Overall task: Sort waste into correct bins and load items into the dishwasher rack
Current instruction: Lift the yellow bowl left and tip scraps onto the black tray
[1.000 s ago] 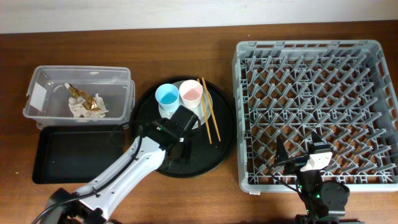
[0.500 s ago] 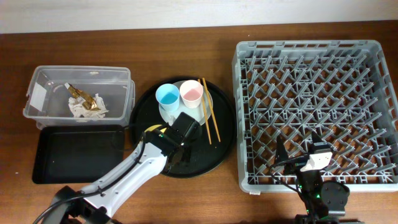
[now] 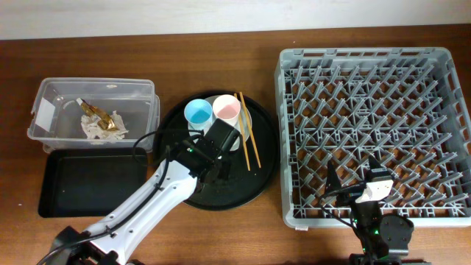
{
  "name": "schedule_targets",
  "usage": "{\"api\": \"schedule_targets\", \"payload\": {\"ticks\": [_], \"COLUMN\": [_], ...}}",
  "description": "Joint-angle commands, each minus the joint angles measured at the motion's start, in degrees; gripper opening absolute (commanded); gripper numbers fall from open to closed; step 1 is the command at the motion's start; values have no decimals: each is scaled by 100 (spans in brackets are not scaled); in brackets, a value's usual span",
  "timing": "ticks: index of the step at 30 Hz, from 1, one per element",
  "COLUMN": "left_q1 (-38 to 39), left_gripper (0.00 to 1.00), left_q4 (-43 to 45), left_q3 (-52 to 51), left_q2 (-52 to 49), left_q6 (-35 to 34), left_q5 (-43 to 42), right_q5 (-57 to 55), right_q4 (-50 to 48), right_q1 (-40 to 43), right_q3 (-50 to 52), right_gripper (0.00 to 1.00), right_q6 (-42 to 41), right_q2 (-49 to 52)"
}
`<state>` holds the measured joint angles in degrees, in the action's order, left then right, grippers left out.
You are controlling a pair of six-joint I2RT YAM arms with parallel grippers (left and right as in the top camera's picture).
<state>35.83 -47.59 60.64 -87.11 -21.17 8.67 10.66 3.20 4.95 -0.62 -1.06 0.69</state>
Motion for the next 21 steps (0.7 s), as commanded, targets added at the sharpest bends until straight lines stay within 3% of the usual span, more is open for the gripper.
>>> {"api": "schedule_targets", "payload": {"ticks": [1,4,8,16,18,21], "left_q1": [-4,-4,-4,-2,-4,-7], "left_gripper": [34,33,13,11,1,0], "left_q4": [-9,236,402,402,402,402], "left_q3": [0,-282,-345,-345,-345,-299], "left_q2": [-15,-234,-560,-855,-863,-835], "left_q6": [155,153,151,153,153,151], "left_q5": [319,315,225,232,232,96], "right_q5": [74,74,74,74,74,74], "right_q4": [26,26,26,26,26,26], "right_q1": [33,33,33,33,33,33], "right_q3": [31,31,31,31,31,31], "right_gripper": [98,98,98,98,98,98], "right_q6": [17,17,20,20,20,17], "right_q2": [-37,-37,-37,-37,-37,-37]}}
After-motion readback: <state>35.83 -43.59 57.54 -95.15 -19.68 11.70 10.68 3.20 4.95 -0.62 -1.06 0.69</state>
